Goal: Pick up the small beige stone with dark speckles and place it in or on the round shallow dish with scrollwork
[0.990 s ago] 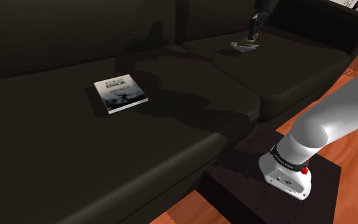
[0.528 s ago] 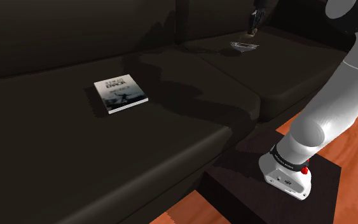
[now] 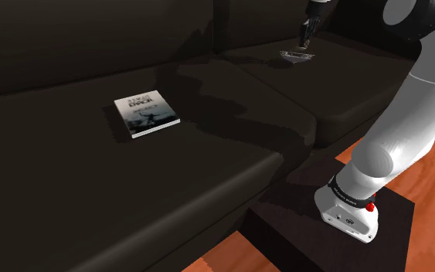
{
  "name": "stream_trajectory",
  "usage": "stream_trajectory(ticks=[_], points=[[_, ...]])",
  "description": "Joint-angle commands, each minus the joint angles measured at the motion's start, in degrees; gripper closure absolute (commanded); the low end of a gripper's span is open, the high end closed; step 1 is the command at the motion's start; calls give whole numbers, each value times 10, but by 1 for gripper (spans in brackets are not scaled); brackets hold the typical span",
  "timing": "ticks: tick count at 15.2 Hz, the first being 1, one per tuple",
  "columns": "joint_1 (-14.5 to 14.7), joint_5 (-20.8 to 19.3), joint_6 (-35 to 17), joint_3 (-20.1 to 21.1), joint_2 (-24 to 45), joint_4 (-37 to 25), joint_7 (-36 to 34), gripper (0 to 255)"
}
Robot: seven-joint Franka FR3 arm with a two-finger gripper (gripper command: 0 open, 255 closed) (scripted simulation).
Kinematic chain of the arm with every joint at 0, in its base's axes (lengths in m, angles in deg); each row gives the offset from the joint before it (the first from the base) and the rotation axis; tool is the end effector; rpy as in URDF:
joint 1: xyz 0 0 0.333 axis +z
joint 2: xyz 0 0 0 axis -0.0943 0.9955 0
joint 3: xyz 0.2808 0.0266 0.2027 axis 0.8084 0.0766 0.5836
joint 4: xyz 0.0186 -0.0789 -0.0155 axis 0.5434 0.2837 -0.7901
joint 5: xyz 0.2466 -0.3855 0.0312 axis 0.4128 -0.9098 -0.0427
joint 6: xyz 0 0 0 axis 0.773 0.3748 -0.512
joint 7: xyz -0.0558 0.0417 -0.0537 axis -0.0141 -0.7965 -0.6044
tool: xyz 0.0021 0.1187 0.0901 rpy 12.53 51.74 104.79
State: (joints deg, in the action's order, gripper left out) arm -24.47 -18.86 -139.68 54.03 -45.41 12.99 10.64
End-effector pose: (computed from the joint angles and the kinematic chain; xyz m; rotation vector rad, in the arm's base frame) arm 0.5209 -0.4351 0.5400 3.1250 -0.0225 -0.0062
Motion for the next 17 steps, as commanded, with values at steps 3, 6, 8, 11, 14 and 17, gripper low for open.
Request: stream_trajectory(ticks=[3, 6, 8, 11, 14, 17], points=[[2, 0, -33, 1, -1, 34, -1, 255], [2, 0, -51, 1, -2, 53, -1, 255], [2, 0, -51, 1, -1, 52, -1, 255], [3, 0, -51, 1, -1, 52, -1, 255], [3, 0, -52, 1, -2, 53, -1, 0], [2, 0, -51, 0, -2, 53, -1, 0]])
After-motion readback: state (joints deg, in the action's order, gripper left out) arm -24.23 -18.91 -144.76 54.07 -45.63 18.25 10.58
